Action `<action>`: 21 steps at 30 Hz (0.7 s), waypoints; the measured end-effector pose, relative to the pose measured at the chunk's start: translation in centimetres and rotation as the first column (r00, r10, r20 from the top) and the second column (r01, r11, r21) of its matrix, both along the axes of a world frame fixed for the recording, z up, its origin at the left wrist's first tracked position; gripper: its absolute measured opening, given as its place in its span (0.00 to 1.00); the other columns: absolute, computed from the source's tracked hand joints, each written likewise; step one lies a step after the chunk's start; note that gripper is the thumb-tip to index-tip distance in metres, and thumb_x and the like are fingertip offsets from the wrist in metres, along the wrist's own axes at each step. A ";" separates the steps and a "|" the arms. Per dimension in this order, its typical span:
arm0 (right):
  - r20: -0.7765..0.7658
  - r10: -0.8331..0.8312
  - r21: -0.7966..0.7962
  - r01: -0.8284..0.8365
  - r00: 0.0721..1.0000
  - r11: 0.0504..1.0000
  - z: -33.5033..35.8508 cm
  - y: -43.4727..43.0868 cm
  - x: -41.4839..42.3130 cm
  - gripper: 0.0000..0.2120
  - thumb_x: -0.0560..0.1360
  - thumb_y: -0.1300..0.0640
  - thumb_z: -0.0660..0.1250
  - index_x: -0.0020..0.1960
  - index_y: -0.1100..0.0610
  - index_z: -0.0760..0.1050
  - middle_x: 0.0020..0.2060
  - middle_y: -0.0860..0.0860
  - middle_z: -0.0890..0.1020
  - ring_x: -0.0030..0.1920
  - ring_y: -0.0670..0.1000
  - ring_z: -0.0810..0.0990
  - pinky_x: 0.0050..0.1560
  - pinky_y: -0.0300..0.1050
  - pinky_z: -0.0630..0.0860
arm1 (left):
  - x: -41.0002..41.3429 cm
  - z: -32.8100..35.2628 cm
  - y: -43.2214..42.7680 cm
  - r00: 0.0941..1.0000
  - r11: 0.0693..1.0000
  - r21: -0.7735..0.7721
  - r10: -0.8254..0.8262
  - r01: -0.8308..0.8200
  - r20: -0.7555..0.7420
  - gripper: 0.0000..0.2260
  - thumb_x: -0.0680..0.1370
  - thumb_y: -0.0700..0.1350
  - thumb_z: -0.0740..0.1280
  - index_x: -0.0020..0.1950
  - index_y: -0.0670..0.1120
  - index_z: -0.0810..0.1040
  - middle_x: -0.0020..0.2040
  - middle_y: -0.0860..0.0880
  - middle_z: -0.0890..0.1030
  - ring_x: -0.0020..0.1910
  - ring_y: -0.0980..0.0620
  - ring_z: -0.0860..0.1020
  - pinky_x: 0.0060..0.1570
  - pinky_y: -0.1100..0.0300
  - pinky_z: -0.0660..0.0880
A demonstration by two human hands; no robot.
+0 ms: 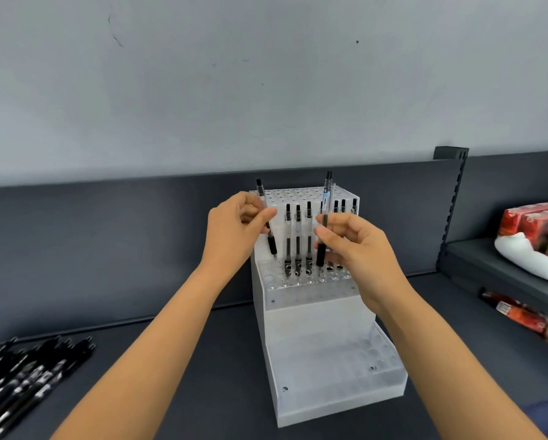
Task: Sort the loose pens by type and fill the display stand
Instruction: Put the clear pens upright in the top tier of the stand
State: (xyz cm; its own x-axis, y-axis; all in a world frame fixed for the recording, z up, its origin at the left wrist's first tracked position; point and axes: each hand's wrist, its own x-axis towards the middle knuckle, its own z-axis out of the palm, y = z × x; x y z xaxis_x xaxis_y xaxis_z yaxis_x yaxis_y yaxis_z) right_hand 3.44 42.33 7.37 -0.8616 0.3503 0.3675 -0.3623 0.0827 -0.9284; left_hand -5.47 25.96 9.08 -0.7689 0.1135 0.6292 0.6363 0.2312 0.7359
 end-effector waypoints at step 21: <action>-0.041 -0.136 -0.041 0.134 0.990 0.990 -0.1 -2.7 -1.0 0.09 0.70 0.61 0.75 0.49 0.56 0.79 0.38 0.53 0.82 0.32 0.40 0.80 0.33 0.42 0.81 | -0.1 0.1 0.6 0.992 0.890 -0.456 0.081 -0.027 0.101 0.11 0.73 0.48 0.74 0.38 0.41 0.83 0.32 0.46 0.83 0.32 0.50 0.83 0.44 0.53 0.81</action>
